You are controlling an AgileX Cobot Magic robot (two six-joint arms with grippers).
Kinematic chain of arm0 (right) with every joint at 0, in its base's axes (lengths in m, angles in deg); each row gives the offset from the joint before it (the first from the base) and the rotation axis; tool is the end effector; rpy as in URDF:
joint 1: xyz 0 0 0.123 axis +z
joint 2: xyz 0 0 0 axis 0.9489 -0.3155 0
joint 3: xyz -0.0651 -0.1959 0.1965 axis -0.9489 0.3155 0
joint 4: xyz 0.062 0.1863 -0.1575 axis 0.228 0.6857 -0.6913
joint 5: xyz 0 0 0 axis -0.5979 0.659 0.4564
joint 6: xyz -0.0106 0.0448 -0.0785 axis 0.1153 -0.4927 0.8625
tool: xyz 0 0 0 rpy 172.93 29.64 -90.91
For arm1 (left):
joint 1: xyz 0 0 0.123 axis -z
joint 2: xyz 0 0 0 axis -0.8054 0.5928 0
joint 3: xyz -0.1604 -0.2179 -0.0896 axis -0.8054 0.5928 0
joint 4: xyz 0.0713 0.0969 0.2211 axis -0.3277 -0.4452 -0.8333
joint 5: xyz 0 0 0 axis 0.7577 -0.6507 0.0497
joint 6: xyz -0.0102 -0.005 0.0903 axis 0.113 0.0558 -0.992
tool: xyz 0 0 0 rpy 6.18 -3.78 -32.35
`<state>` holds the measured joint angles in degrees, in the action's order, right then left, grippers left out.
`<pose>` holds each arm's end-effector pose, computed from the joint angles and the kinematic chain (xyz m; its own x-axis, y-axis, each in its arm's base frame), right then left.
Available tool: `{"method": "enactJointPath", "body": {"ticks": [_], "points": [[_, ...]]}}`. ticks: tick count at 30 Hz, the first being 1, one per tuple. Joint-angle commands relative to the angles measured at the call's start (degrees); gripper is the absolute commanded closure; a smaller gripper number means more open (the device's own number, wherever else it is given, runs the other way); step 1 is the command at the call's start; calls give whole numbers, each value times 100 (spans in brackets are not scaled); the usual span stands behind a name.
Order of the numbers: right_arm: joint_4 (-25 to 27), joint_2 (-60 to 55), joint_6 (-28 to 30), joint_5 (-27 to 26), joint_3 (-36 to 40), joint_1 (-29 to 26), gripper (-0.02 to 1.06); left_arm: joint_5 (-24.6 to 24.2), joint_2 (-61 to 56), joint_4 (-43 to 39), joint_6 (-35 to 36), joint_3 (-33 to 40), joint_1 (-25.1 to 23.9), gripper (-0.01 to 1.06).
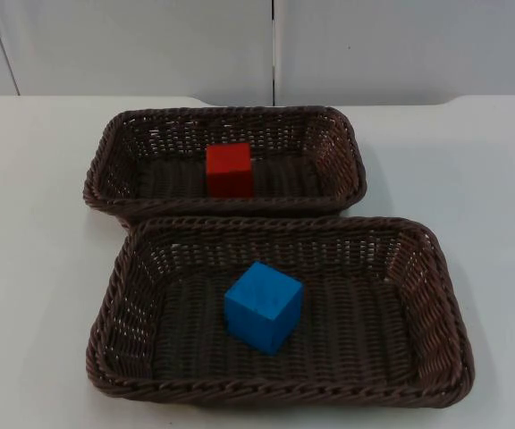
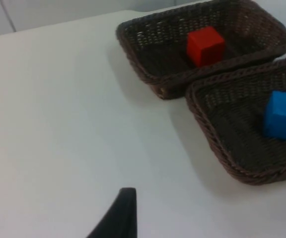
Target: Pick up one cube with the left hand and place it into the upper basket. Pick up one cube with the right hand and place it into the lower basket.
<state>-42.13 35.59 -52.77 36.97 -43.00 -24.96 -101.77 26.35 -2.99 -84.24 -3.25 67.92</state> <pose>-0.0024 -0.0087 0.2828 -0.3003 -0.3390 -0.8916 -0.7029 0.7105 -0.0334 -0.0054 -0.0017 0.2757 -0.4519 0.1429 -0.8805 0.2872 0.9578 0.0081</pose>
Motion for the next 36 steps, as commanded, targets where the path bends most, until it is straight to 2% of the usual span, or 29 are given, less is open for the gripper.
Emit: {"method": "enactJointPath", "body": {"ticks": [1, 10, 16, 36], "points": [[28, 21, -25, -1, 50, -10, -1, -3, -24, -4, 37, 24, -175, 0], [28, 21, -25, -1, 50, -10, -1, -3, -24, -4, 37, 24, -914, 0], [28, 21, -25, -1, 50, -10, -1, -3, -24, -4, 37, 24, -1240, 0], [28, 21, -26, -1, 50, -87, -1, -3, -24, -4, 37, 24, -1306, 0]]}}
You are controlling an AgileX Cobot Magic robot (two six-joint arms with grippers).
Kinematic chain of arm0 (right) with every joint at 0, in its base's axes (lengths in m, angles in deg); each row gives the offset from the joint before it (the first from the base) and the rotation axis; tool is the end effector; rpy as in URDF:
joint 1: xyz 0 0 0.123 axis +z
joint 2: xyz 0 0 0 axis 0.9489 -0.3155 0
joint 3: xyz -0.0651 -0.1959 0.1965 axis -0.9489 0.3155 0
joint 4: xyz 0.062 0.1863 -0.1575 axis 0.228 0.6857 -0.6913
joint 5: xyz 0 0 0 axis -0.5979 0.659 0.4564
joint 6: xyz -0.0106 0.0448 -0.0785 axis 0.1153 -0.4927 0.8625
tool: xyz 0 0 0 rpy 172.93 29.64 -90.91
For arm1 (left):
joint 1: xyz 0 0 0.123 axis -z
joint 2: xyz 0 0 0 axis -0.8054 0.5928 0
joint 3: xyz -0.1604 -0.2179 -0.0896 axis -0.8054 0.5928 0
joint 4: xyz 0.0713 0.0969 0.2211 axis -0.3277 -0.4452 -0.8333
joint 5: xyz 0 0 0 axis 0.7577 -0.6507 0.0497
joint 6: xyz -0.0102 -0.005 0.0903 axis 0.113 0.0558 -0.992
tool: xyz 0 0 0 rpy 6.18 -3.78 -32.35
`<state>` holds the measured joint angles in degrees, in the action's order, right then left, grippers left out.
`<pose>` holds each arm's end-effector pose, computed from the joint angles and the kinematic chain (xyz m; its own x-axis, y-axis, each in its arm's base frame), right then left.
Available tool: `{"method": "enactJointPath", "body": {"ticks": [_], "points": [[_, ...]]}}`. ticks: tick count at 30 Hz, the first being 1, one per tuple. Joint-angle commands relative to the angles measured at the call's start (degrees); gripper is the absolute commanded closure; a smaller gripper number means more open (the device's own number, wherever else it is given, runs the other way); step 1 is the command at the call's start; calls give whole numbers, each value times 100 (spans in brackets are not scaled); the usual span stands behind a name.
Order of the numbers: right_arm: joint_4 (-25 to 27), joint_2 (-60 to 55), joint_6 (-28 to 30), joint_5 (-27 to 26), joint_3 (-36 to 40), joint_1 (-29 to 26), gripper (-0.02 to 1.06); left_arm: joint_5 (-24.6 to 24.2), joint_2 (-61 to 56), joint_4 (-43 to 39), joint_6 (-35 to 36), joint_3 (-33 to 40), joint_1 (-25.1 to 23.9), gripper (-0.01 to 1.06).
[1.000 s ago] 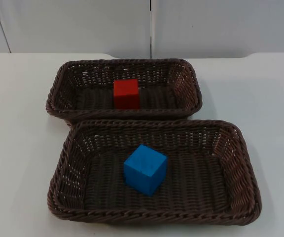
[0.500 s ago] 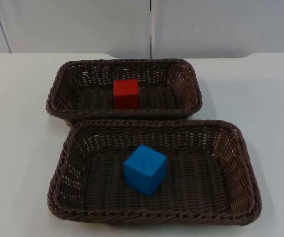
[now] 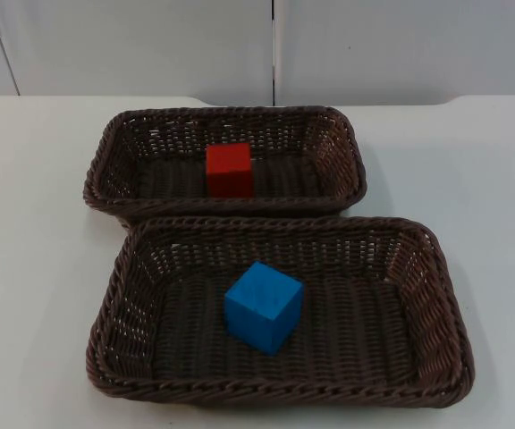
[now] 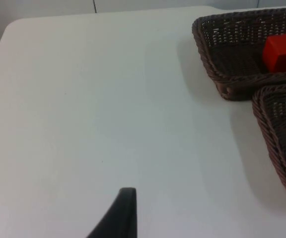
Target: Pick up one cube with the left hand and place it into the upper basket. Pick up one cube with the right hand and place it into the lower basket.
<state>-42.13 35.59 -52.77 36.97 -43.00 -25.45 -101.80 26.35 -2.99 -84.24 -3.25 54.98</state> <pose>-0.0025 -0.0086 0.2828 -0.3032 -0.3364 -0.8916 -0.6968 0.7165 -0.0334 -0.0049 -0.0029 0.2757 -0.4729 0.0381 -0.8803 0.0655 0.9978 0.0081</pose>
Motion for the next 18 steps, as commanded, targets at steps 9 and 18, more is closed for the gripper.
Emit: {"method": "enactJointPath", "body": {"ticks": [9, 18], "points": [[28, 21, -26, -1, 50, -1243, -1, 1, -24, -4, 37, 24, -11, 0], [28, 21, -26, -1, 50, -2307, -1, 1, -24, -4, 37, 24, -11, 0]]}}
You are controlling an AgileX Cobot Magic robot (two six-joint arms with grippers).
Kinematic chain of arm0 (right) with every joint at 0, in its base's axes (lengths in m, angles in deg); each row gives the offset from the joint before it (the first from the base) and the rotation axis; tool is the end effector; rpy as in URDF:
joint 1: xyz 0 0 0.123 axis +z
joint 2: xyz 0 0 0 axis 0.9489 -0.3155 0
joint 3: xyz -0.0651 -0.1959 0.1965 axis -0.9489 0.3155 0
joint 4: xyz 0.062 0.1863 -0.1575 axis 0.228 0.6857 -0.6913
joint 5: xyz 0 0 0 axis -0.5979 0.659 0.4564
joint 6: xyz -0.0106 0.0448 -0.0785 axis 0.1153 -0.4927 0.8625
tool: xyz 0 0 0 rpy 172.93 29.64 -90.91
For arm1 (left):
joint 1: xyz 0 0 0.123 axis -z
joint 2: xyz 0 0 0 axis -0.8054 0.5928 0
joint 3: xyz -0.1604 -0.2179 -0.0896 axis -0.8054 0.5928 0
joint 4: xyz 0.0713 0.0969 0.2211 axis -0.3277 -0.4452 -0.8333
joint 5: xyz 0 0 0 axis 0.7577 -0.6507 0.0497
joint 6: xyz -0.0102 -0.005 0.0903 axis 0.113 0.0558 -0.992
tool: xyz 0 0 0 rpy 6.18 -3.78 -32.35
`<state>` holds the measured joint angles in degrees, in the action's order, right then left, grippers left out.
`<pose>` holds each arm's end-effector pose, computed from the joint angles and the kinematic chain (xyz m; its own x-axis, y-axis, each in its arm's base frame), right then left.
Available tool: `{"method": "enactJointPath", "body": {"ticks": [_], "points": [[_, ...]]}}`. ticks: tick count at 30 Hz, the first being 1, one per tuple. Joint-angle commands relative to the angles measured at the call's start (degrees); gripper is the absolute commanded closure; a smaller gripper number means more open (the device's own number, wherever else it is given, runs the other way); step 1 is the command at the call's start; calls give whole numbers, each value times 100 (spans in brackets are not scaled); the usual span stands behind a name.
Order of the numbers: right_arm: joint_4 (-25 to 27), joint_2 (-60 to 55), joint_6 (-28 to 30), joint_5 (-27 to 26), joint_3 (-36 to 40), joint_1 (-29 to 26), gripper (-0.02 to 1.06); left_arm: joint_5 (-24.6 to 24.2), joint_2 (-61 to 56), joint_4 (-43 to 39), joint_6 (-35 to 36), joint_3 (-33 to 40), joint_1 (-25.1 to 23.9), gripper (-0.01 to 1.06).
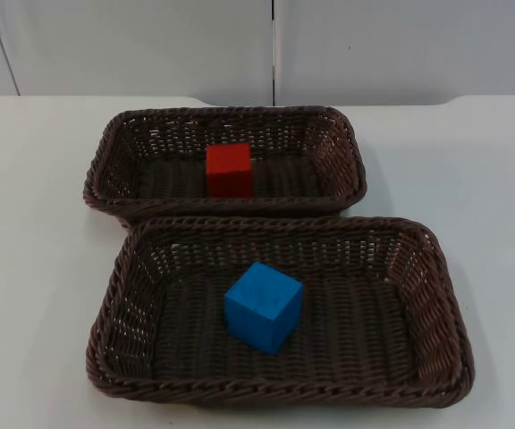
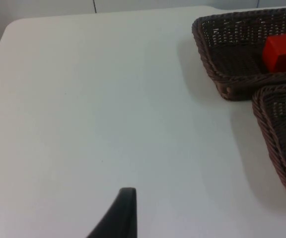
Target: Pick up one cube with the left hand and place it into the upper basket. Pick up one cube with the right hand and place it into the lower basket.
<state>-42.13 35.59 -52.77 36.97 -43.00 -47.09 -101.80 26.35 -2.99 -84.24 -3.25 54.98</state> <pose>-0.0055 -0.0071 0.2828 -0.4059 -0.2009 -0.8916 -0.3835 0.9229 -0.0334 -0.0049 -0.0029 0.2757 -0.4729 0.0381 -0.8803 0.0655 0.9978 0.0081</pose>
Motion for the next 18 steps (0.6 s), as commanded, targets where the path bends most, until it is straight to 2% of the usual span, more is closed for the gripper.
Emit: {"method": "enactJointPath", "body": {"ticks": [1, 18], "points": [[28, 21, -26, -1, 50, -256, -1, 1, -24, -4, 37, 24, -11, 0], [28, 21, -26, -1, 50, -1949, -1, 1, -24, -4, 37, 24, -11, 0]]}}
